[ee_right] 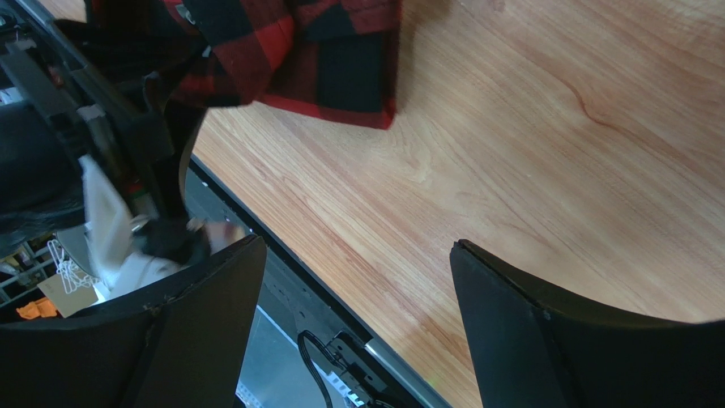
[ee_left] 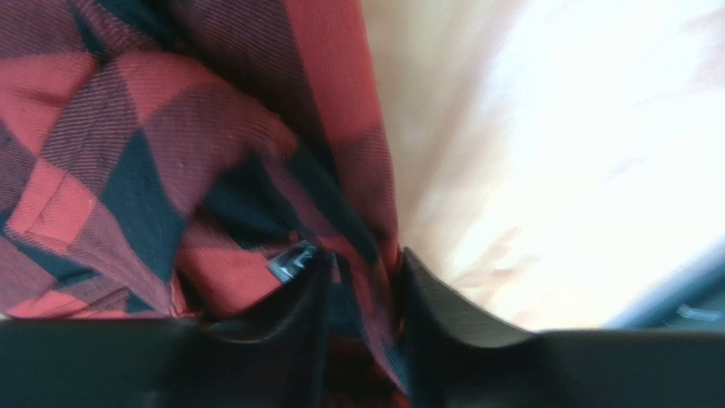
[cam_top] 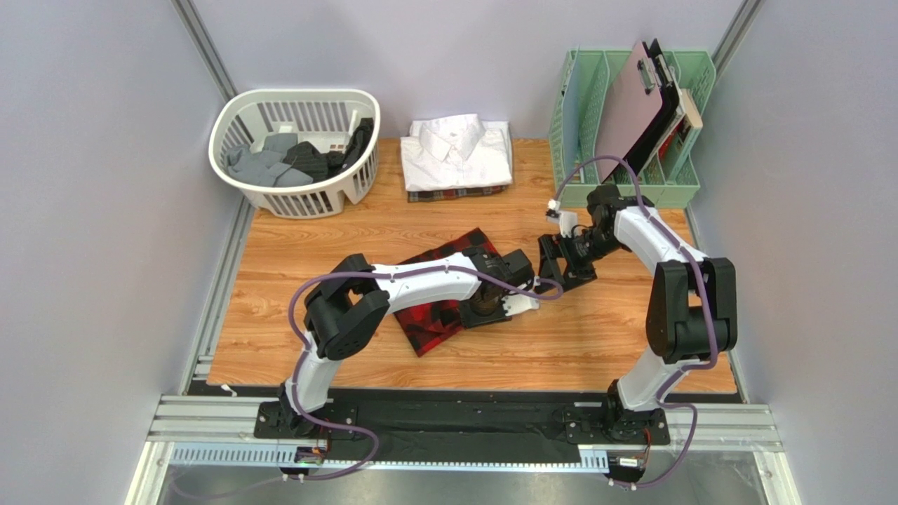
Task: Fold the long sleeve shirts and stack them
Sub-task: Fold the shirt
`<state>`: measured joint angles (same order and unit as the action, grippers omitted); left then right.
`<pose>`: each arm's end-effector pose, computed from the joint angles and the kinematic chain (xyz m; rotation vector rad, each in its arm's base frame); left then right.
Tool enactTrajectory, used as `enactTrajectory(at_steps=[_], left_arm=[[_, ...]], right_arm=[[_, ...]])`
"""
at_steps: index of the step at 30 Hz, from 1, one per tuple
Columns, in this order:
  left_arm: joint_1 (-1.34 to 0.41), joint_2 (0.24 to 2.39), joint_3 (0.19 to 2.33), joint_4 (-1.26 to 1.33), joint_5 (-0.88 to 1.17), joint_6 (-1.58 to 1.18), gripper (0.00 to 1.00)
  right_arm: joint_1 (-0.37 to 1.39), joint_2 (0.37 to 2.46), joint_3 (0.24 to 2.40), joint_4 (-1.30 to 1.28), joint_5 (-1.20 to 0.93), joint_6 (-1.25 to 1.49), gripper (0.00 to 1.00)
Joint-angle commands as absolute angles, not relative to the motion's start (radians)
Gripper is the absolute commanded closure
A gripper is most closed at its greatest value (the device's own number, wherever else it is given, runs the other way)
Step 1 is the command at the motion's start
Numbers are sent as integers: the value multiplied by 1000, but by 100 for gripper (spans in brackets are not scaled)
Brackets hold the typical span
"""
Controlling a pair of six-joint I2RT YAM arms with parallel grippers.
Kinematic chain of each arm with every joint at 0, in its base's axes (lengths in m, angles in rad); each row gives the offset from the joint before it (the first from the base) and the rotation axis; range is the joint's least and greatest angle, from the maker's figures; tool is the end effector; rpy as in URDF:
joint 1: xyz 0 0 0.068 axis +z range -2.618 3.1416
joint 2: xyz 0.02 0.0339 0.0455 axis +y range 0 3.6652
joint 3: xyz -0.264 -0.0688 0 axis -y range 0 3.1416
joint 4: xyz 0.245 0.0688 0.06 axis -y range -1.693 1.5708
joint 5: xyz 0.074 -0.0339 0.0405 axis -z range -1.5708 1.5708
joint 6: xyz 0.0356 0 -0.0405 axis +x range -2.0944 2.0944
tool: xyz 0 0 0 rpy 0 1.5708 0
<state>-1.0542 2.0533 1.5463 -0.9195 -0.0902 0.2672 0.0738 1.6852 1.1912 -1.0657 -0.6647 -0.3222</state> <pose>0.2011 -0.3476 0.1725 1.8171 2.3538 0.0415 0.2930 0.0437 0.2104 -0.5732 2.8289 0.9866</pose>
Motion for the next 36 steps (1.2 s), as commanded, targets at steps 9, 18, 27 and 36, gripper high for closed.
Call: enactTrajectory(at_steps=[9,18,27,36], left_arm=[[-847,1761,1678,-1181,342,363,50],[-699,1897,1502,-1019,232,601,71],[-800,2028,1419,-951,317,309,86],[-835,1807,1536,-836,779,98,61]], right_arm=[[31,1563,1108,-1060,-706,-311,14],[31,1532,1063,-1037,-709,-279,23],[-55,1569,1080,-1028,-695,-244,29],[-35,1655,1152,-1055,-678,-245,32]])
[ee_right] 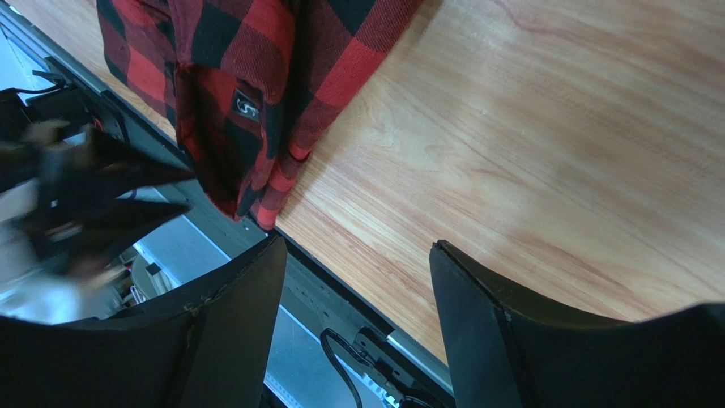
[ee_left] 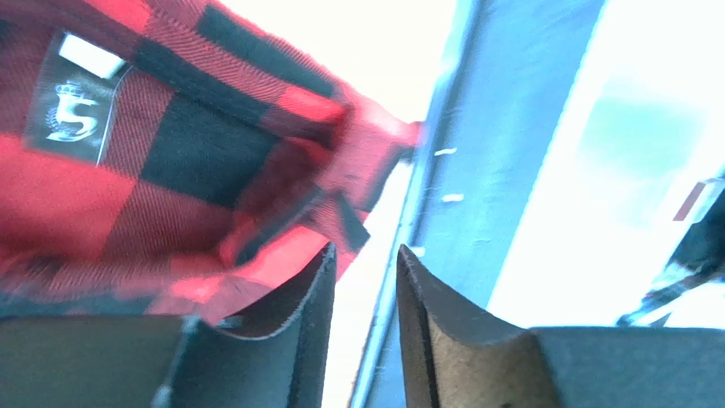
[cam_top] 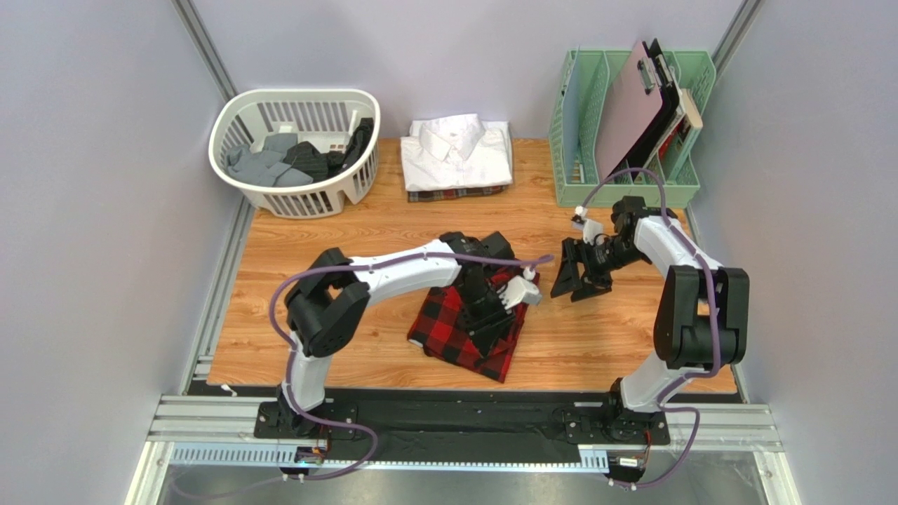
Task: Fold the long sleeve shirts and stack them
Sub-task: Fold the shirt
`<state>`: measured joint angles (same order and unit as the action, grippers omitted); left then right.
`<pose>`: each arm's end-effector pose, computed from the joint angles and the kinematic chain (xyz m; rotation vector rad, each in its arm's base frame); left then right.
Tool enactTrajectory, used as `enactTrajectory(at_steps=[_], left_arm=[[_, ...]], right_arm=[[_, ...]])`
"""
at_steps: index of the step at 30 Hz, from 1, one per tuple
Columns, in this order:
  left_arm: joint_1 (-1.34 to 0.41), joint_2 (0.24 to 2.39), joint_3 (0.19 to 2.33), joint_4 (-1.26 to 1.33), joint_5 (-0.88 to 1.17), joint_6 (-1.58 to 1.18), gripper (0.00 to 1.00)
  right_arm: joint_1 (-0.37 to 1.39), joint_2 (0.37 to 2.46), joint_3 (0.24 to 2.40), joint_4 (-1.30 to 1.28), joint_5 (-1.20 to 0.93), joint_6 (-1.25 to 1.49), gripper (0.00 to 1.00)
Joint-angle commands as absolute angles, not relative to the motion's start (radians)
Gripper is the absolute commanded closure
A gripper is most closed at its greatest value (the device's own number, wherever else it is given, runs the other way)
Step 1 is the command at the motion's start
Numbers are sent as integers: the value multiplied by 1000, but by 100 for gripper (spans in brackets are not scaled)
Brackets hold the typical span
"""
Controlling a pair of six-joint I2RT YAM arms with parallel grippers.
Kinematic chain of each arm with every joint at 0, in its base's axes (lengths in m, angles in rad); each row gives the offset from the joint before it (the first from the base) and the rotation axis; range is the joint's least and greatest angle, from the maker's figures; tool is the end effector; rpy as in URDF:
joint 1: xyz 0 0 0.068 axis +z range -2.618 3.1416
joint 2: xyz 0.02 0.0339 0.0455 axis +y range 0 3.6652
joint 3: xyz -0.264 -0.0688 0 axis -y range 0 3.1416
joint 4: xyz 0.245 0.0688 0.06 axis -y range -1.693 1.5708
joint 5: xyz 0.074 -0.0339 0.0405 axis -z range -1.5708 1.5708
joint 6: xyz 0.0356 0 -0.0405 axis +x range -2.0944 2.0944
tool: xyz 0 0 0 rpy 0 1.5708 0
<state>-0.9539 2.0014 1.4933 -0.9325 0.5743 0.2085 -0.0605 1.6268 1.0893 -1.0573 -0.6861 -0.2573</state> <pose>0.2081 -0.3268 0.1836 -1.6522 -2.4128 0.8735 0.2744 0.0060 0.2017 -0.2708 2.8689 1.0217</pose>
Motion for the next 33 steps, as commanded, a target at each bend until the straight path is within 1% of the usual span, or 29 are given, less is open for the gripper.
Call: enactTrajectory(at_steps=[1,2,4,5,9,11,12,14,15,17,18,20,21,23,25,26,28,29,31,32,33], left_arm=[[-800,1783,1528,-831,793,85,59],[-728,1734,1517,-830,807,83,59],[-657,1686,1468,-822,827,84,56],[-593,1639,1427,-818,824,87,55],[-441,1531,1324,-805,844,71,54],[-356,1471,1269,-805,850,66,54],[-333,1453,1255,-811,842,81,54],[-272,1407,1224,-825,831,98,54],[-255,1395,1213,-842,828,115,54],[-213,1361,1192,-864,827,133,54],[-204,1352,1184,-874,828,146,54],[-181,1321,1166,-890,830,161,54],[-175,1312,1160,-893,833,166,54],[-160,1292,1141,-891,833,170,55],[-140,1270,1115,-871,828,138,55],[-129,1264,1088,-849,831,124,55],[-89,1247,1066,-825,854,100,56],[-74,1247,1062,-818,865,78,56],[-16,1244,1062,-810,905,57,57],[-6,1244,1054,-801,920,37,57],[27,1236,1045,-792,922,19,57]], right_arm=[[-22,1666,1163,-1051,-667,-245,32],[-6,1687,1166,-1046,-655,-241,32],[64,1710,1172,-1028,-637,-226,31],[87,1735,1175,-1020,-631,-218,30],[217,1805,1189,-997,-607,-203,26],[251,1834,1196,-996,-601,-201,26],[277,1868,1201,-993,-597,-202,27],[297,1902,1203,-989,-569,-204,34],[308,1931,1204,-986,-555,-210,42],[314,1957,1207,-988,-493,-256,50],[313,1971,1221,-985,-464,-277,59],[314,2008,1256,-983,-373,-366,67],[319,2023,1279,-988,-351,-406,78],[356,2045,1368,-983,-266,-518,82],[405,2063,1448,-959,-165,-612,82],[455,2069,1472,-957,-140,-715,81],[511,2085,1517,-939,-62,-822,80],[562,2094,1519,-930,-39,-889,79],[606,2097,1513,-871,-2,-1068,76],[638,2088,1487,-804,38,-1127,75],[653,2080,1464,-764,49,-1255,72]])
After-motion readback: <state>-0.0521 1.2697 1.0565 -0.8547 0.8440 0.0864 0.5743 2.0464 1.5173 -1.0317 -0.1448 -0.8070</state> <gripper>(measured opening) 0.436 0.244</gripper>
